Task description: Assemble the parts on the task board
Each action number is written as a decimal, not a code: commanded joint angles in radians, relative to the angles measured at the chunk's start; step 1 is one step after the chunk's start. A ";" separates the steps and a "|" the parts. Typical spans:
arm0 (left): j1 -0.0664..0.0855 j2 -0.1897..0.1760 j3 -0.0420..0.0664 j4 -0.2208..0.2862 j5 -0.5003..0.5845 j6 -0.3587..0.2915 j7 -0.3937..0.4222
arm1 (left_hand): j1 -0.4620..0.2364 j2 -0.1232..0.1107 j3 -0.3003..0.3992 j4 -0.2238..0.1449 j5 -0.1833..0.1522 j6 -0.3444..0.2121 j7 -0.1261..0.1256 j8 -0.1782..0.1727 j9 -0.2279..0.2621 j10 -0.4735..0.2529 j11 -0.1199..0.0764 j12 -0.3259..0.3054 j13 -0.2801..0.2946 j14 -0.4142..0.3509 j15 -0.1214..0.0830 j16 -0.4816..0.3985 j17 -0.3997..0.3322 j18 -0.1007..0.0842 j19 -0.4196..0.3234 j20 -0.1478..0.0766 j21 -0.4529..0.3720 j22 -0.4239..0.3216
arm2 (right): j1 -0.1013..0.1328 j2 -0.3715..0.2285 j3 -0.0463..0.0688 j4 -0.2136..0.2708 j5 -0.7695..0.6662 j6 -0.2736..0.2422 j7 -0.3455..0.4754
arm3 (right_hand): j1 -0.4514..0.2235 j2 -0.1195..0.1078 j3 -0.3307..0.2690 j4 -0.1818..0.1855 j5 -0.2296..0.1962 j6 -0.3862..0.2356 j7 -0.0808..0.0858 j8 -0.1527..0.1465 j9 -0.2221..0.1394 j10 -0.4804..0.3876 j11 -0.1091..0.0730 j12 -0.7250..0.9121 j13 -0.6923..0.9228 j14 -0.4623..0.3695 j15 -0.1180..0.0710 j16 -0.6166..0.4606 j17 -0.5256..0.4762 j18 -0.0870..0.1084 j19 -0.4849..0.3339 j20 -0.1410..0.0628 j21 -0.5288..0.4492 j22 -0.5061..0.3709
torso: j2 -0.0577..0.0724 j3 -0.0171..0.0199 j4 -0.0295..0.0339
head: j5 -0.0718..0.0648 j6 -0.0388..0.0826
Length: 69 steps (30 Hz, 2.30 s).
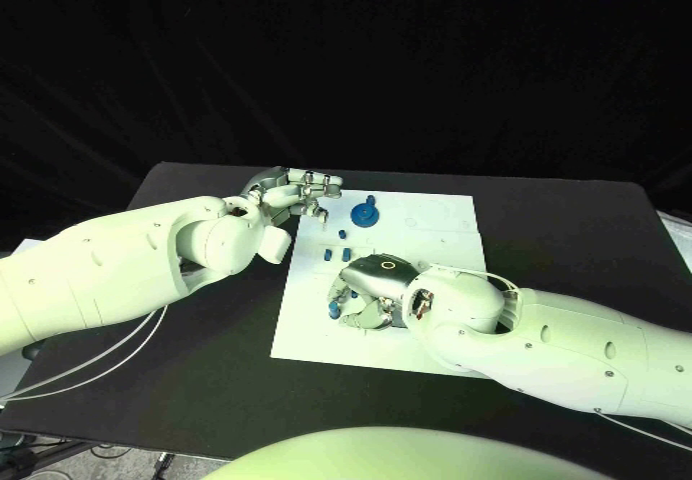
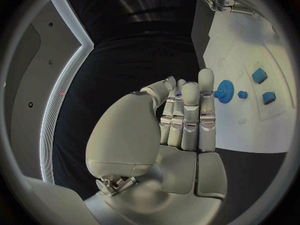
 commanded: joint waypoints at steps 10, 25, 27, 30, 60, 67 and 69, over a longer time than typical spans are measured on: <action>0.000 -0.002 0.001 -0.001 0.005 0.015 0.004 | -0.001 0.009 -0.001 -0.006 0.003 -0.007 -0.003 0.004 -0.001 -0.007 0.003 0.006 0.001 -0.007 0.000 -0.002 -0.001 0.019 -0.005 0.004 -0.006 -0.001 | 0.005 -0.122 0.015 0.098 0.107 -0.208 0.035 | 0.009 0.010 -0.040 -0.001 0.010 0.006 0.014 0.004 0.002 -0.005 0.007 0.016 0.003 -0.007 0.005 -0.020 -0.021 0.014 -0.006 0.006 -0.016 -0.016 | -0.001 0.0006 -0.0029 | -0.010 0.006; -0.001 -0.007 0.001 0.000 0.005 0.017 0.004 | -0.001 0.009 -0.001 -0.006 0.003 -0.007 -0.003 0.004 -0.001 -0.007 0.003 0.006 0.001 -0.007 0.000 -0.002 -0.001 0.019 -0.005 0.004 -0.006 -0.001 | 0.066 -0.412 0.022 0.223 0.326 -0.158 -0.049 | -0.038 0.006 -0.127 0.056 0.095 0.054 -0.031 0.034 0.012 0.321 -0.064 0.249 0.126 0.056 -0.049 0.193 0.194 -0.030 0.113 -0.035 0.128 0.196 | -0.004 -0.0012 -0.0184 | -0.054 0.026; -0.001 -0.007 0.000 0.000 0.005 0.017 0.004 | -0.001 0.009 -0.001 -0.006 0.003 -0.007 -0.003 0.004 -0.001 -0.007 0.003 0.006 0.001 -0.007 0.000 -0.002 -0.001 0.019 -0.005 0.004 -0.006 -0.001 | 0.066 -0.436 0.019 0.229 0.310 -0.128 -0.097 | -0.052 0.007 -0.163 0.082 0.104 0.052 -0.041 0.049 0.015 0.324 -0.071 0.347 0.222 0.066 -0.057 0.272 0.277 -0.041 0.138 -0.047 0.164 0.249 | -0.004 -0.0015 -0.0199 | -0.059 0.026; -0.002 -0.008 0.000 0.001 0.005 0.017 0.003 | -0.001 0.009 -0.001 -0.006 0.003 -0.007 -0.003 0.004 -0.001 -0.007 0.003 0.006 0.001 -0.007 0.000 -0.002 -0.001 0.019 -0.005 0.004 -0.006 -0.001 | 0.065 -0.462 0.013 0.234 0.277 -0.090 -0.191 | -0.104 0.003 -0.246 0.161 0.183 0.039 -0.046 0.077 0.019 0.310 -0.074 0.670 0.584 0.063 -0.058 0.343 0.350 -0.047 0.145 -0.048 0.185 0.280 | -0.005 -0.0007 -0.0230 | -0.065 0.029; -0.002 -0.011 0.000 0.001 0.005 0.016 0.002 | -0.002 0.009 -0.002 -0.006 0.002 -0.008 -0.003 0.004 -0.002 -0.008 0.003 0.007 0.001 -0.008 0.001 -0.003 -0.003 0.019 -0.005 0.004 -0.007 -0.002 | 0.036 -0.468 -0.002 0.256 0.176 -0.001 -0.366 | -0.095 0.046 -0.440 0.338 0.228 0.044 -0.062 0.221 0.052 0.280 -0.085 0.982 0.988 0.065 -0.064 0.461 0.481 -0.048 0.144 -0.049 0.196 0.296 | -0.005 -0.0026 -0.0216 | -0.069 0.026; -0.002 -0.010 0.000 0.000 0.005 0.017 0.001 | -0.002 0.009 -0.002 -0.006 0.002 -0.008 -0.003 0.004 -0.002 -0.008 0.003 0.007 0.001 -0.008 0.001 -0.003 -0.003 0.019 -0.005 0.004 -0.007 -0.002 | 0.027 -0.451 -0.003 0.242 0.172 0.006 -0.364 | -0.086 0.053 -0.443 0.336 0.232 0.045 -0.063 0.228 0.055 0.280 -0.086 0.981 0.991 0.065 -0.066 0.463 0.482 -0.048 0.144 -0.050 0.197 0.297 | -0.005 -0.0026 -0.0226 | -0.068 0.025; -0.002 -0.010 0.000 0.000 0.005 0.017 0.001 | -0.002 0.009 -0.002 -0.006 0.002 -0.008 -0.003 0.004 -0.002 -0.008 0.003 0.007 0.001 -0.008 0.001 -0.003 -0.003 0.019 -0.005 0.004 -0.007 -0.002 | 0.024 -0.444 -0.003 0.237 0.168 0.008 -0.364 | -0.079 0.057 -0.444 0.335 0.236 0.044 -0.064 0.231 0.056 0.280 -0.087 0.981 0.993 0.065 -0.066 0.463 0.482 -0.048 0.145 -0.051 0.197 0.298 | -0.004 -0.0024 -0.0228 | -0.067 0.026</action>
